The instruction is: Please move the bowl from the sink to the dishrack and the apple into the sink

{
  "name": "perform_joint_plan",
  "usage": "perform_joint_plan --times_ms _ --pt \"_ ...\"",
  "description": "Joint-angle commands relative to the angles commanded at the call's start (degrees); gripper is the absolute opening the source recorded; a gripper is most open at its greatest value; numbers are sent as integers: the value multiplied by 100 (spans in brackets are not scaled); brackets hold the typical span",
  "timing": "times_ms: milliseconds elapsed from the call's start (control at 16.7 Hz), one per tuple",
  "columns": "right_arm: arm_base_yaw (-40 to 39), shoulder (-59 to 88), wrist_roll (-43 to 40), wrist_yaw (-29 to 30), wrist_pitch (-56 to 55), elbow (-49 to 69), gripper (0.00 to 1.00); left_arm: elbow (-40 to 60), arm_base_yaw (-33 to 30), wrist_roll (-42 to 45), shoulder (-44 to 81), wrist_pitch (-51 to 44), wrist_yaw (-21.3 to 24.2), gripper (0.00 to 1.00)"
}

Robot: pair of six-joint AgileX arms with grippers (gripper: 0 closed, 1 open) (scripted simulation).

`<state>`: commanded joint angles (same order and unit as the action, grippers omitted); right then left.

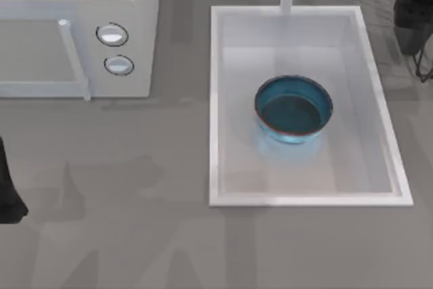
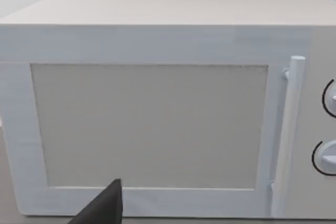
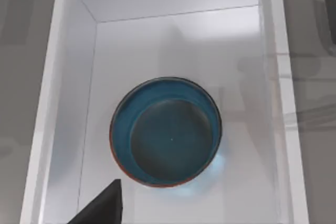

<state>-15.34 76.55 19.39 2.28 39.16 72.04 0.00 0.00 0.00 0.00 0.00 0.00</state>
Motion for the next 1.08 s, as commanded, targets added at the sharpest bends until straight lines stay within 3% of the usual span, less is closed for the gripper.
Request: perform_joint_plan --times_ms 600,840,1080 --pt "-1120 5744 957 296 2568 5481 100 0 0 0 0 0 0 100" --pt "-1362 7166 1102 380 3087 6808 100 0 0 0 0 0 0 100" --pt "-1456 7692 1146 416 3271 7313 100 0 0 0 0 0 0 100"
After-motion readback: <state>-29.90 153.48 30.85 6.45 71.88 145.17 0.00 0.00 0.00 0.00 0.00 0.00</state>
